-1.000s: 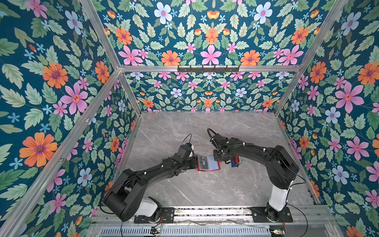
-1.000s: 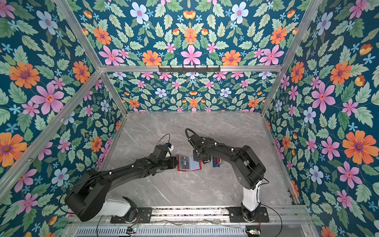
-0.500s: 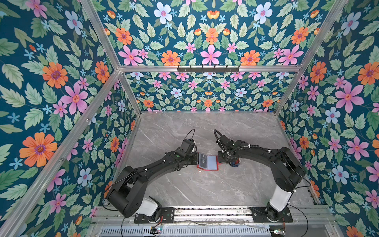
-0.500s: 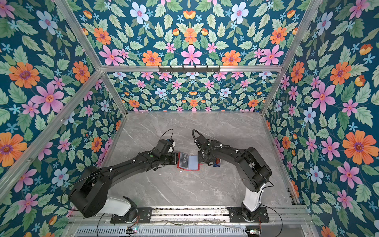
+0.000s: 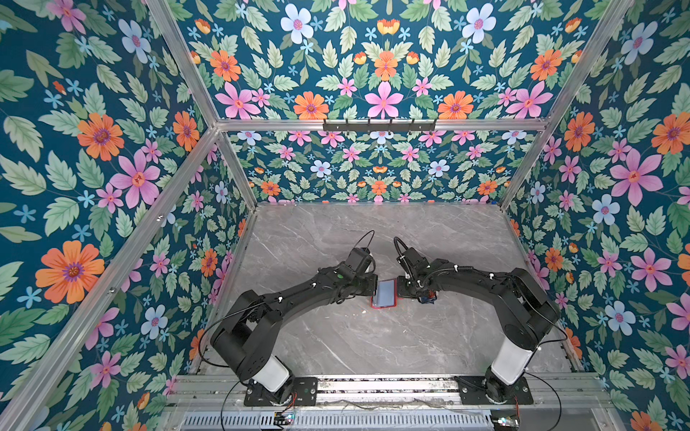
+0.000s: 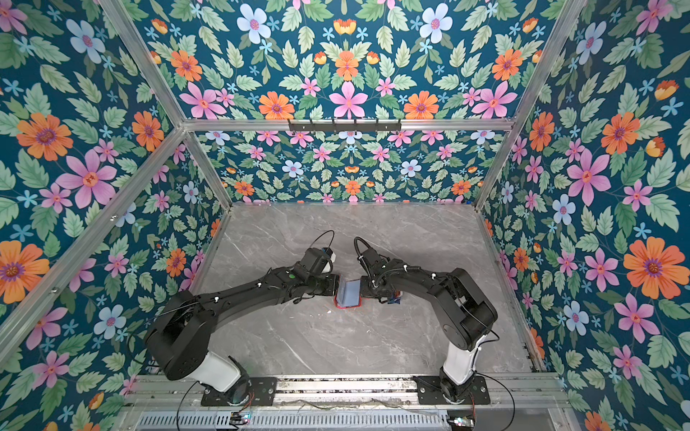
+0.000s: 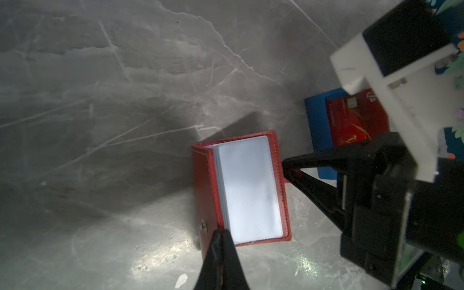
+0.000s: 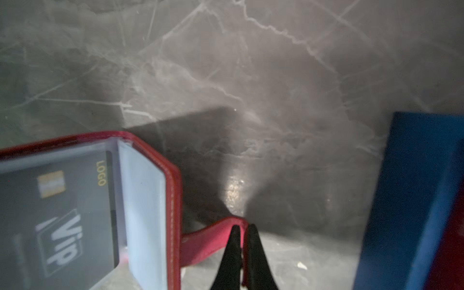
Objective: Insert credit cards into a card holder
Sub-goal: Close the card holder at the center of the table, then close the button on the card holder.
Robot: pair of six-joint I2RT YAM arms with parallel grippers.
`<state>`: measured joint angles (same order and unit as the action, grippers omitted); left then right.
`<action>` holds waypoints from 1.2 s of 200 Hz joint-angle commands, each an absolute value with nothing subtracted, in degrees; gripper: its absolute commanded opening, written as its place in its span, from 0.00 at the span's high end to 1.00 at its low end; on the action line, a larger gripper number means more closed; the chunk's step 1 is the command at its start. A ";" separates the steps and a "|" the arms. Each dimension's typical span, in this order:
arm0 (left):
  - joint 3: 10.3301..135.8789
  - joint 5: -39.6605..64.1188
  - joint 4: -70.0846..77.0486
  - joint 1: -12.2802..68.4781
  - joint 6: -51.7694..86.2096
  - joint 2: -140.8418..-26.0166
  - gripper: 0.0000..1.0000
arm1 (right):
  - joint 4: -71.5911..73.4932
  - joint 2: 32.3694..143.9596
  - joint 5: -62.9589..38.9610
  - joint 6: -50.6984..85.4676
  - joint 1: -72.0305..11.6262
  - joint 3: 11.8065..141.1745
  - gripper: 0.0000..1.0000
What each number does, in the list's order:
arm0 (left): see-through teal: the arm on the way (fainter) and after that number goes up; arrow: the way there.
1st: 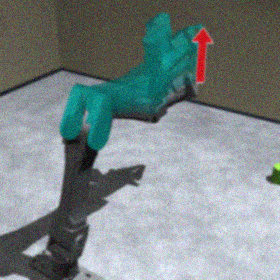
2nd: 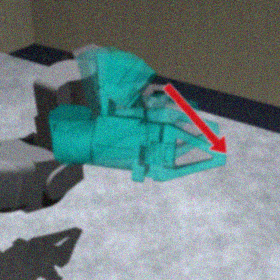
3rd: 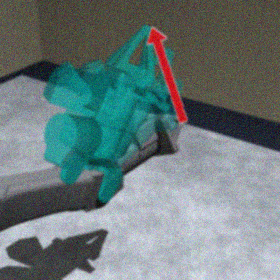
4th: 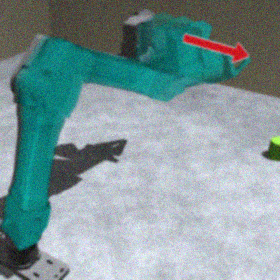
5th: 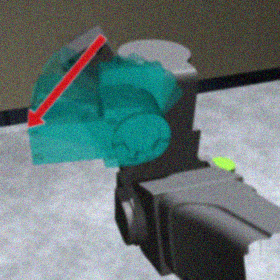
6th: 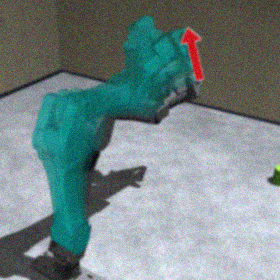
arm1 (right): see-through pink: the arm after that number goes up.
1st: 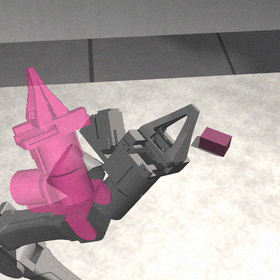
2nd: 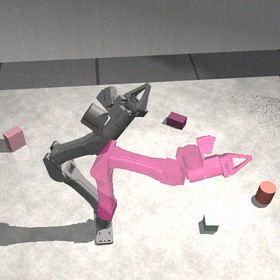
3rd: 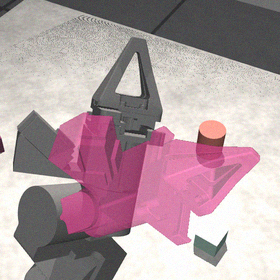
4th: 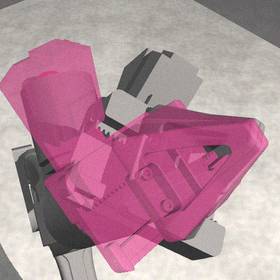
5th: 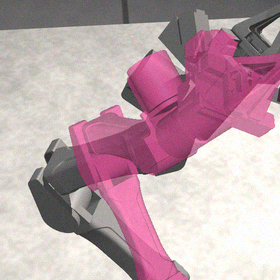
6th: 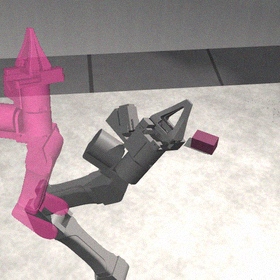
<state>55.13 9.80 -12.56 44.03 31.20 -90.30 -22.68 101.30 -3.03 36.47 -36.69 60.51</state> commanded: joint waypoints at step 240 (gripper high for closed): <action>48.93 11.52 4.92 46.67 40.33 -99.37 0.83 | -9.08 99.32 -14.21 41.04 -36.60 57.13 1.00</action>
